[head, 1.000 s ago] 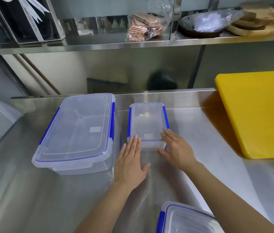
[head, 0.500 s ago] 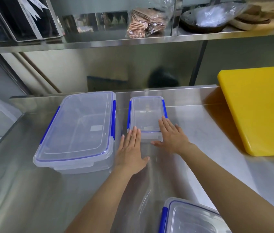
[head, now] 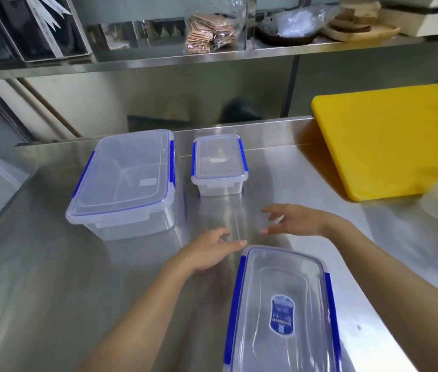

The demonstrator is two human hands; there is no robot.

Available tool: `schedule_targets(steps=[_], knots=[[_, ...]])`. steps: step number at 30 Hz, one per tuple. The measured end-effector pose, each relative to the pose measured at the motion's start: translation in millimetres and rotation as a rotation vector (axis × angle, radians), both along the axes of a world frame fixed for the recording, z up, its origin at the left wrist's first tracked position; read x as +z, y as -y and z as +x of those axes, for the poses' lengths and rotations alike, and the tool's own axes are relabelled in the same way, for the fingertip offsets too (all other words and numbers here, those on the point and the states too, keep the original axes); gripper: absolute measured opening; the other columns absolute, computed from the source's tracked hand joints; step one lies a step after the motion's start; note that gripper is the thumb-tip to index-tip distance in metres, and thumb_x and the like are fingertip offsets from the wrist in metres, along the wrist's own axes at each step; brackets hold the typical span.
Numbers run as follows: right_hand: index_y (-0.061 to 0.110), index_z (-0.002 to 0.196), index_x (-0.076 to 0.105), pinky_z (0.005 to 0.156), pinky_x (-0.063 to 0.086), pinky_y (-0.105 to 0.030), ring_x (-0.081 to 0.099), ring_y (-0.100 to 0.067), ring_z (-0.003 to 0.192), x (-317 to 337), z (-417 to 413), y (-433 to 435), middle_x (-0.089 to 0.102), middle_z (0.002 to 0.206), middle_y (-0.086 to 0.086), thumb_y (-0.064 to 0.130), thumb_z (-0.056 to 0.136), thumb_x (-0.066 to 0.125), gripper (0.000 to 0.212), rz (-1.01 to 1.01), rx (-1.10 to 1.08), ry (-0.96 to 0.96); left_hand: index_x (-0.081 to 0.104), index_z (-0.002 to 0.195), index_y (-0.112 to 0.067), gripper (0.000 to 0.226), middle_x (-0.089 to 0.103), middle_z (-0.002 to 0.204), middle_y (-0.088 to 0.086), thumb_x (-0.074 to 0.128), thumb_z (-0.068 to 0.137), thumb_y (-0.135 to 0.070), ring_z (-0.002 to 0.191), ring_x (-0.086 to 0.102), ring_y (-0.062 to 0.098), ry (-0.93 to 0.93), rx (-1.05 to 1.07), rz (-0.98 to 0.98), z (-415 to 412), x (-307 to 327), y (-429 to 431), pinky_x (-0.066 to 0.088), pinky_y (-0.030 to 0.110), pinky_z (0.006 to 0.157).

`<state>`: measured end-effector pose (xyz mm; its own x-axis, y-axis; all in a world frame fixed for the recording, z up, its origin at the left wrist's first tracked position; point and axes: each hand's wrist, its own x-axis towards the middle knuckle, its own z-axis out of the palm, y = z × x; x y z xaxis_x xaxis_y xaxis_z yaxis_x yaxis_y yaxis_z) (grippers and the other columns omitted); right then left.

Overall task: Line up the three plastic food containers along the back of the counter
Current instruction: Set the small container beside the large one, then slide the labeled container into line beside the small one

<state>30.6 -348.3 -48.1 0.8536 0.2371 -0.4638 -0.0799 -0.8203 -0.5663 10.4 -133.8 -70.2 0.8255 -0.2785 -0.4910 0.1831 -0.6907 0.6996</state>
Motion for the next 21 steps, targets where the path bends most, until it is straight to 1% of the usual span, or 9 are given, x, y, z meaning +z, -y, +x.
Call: schedule_targets(steps=[3,6,8,10,12,15,17,19,21], knots=[[0.025,0.14,0.029,0.09,0.047,-0.034,0.049,-0.027,0.12,2,-26,10,0.046,0.139,-0.005,0.047,0.081,0.061,0.071,-0.011,-0.026,-0.09,0.025,0.146,-0.022,0.086,0.04,0.147,0.005,0.062,0.077,-0.058,0.124,0.05,0.02,-0.162,-0.093,-0.001,-22,-2,-2,0.036,0.036,0.109],[0.028,0.135,0.036,0.088,0.054,-0.04,0.055,-0.026,0.113,-1,-43,24,0.052,0.13,-0.001,0.05,0.075,0.068,0.071,-0.071,-0.035,-0.214,0.018,0.144,-0.024,0.1,0.049,0.139,0.004,0.073,0.067,-0.055,0.112,0.058,0.02,-0.315,-0.133,-0.018,-38,-6,-4,0.046,0.038,0.099],[0.026,0.126,0.045,0.083,0.057,-0.042,0.059,-0.025,0.106,-7,-53,31,0.057,0.12,0.0,0.047,0.072,0.072,0.063,-0.071,-0.024,-0.284,0.027,0.133,-0.021,0.083,0.062,0.118,0.004,0.077,0.07,-0.042,0.093,0.065,0.018,-0.35,-0.149,-0.042,-48,-8,-2,0.056,0.038,0.077],[0.022,0.117,0.051,0.08,0.059,-0.041,0.064,-0.024,0.099,-12,-62,33,0.062,0.113,-0.003,0.043,0.072,0.073,0.055,-0.036,-0.048,-0.265,0.038,0.119,-0.018,0.06,0.066,0.098,0.003,0.076,0.075,-0.03,0.074,0.065,0.016,-0.345,-0.135,-0.086,-56,-11,-1,0.054,0.031,0.056],[0.021,0.111,0.053,0.077,0.059,-0.036,0.066,-0.022,0.094,-16,-68,33,0.064,0.109,-0.002,0.044,0.072,0.072,0.049,-0.018,-0.071,-0.175,0.042,0.11,-0.017,0.048,0.066,0.093,0.005,0.075,0.076,-0.025,0.068,0.064,0.016,-0.329,-0.061,-0.17,-64,-11,0,0.052,0.026,0.048],[0.022,0.107,0.053,0.074,0.054,-0.03,0.062,-0.019,0.09,-22,-74,29,0.064,0.112,-0.005,0.047,0.076,0.068,0.043,-0.003,-0.167,0.034,0.043,0.11,-0.017,0.044,0.065,0.093,0.002,0.072,0.079,-0.027,0.072,0.064,0.014,-0.253,0.136,-0.291,-74,-11,6,0.051,0.026,0.051],[0.018,0.118,0.049,0.075,0.053,-0.034,0.062,-0.024,0.095,-26,-76,24,0.06,0.121,-0.009,0.05,0.078,0.062,0.053,0.001,-0.324,0.166,0.042,0.119,-0.014,0.047,0.062,0.095,-0.001,0.067,0.083,-0.031,0.075,0.062,0.01,-0.138,0.279,-0.319,-81,-10,16,0.05,0.025,0.057],[0.015,0.132,0.037,0.083,0.052,-0.04,0.058,-0.032,0.109,-29,-77,16,0.049,0.135,-0.013,0.055,0.081,0.054,0.067,-0.121,-0.421,0.27,0.036,0.129,-0.013,0.058,0.057,0.112,-0.003,0.065,0.084,-0.036,0.084,0.058,0.005,0.001,0.308,-0.295,-87,-10,24,0.048,0.022,0.066],[0.013,0.133,0.033,0.083,0.051,-0.041,0.057,-0.033,0.11,-22,-82,10,0.046,0.137,-0.014,0.06,0.079,0.053,0.074,-0.178,-0.478,0.272,0.025,0.139,-0.019,0.079,0.038,0.134,-0.01,0.07,0.078,-0.042,0.113,0.05,0.007,0.039,0.207,-0.279,-90,-7,22,0.046,0.027,0.089]])
